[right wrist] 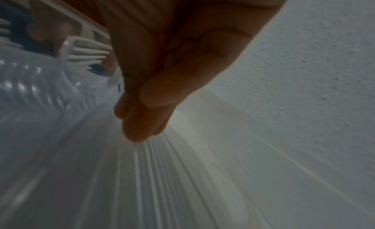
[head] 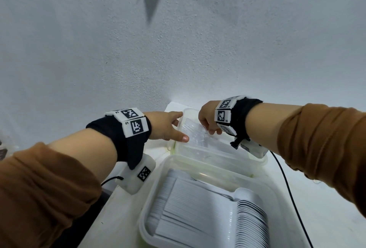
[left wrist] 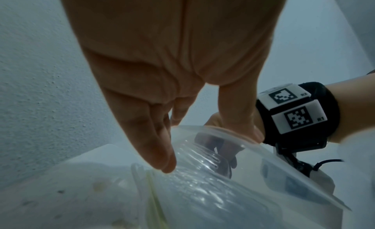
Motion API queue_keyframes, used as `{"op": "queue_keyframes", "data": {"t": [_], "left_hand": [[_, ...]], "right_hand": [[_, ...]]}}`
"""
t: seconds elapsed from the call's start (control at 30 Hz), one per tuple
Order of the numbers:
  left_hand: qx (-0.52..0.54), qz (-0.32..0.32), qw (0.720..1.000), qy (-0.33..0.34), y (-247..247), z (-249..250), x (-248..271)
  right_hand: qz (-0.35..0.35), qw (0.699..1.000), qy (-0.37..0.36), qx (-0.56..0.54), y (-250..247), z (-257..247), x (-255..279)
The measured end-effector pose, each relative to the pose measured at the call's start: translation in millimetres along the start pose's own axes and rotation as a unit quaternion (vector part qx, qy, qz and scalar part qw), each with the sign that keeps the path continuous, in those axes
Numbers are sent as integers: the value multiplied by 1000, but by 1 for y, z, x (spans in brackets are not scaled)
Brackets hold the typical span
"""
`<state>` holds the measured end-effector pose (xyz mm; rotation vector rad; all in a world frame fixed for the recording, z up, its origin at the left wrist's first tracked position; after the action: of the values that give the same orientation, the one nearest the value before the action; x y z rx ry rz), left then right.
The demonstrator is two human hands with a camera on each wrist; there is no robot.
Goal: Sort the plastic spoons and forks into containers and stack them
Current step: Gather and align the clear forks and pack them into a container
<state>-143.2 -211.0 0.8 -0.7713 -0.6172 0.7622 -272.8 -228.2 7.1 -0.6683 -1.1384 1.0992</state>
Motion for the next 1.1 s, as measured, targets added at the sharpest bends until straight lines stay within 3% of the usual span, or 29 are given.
{"op": "queue_keyframes", "data": {"t": [0.17, 0.77, 1.0, 1.1], "left_hand": [[12, -3, 1000, -7, 1, -1, 1], [14, -3, 1000, -3, 1, 1, 1], [9, -2, 1000, -4, 0, 0, 0], [10, -6, 1000, -4, 1, 0, 0]], "right_hand": [[0, 997, 17, -79, -2, 5, 3], [27, 998, 1, -65, -7, -7, 7], [50, 977, 44, -204, -5, 10, 9], [52, 981, 38, -181, -4, 6, 11]]}}
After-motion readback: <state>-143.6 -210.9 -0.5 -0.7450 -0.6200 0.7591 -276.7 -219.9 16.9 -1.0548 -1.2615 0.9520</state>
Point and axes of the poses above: each hand's wrist, its own x-axis away from the middle knuckle, its own y-axis out of the palm, z = x × y, the point moved 7 cm from there along -x, towards the middle knuckle, and after that the axes turned 10 degrees about z, right-handed, at the moved point
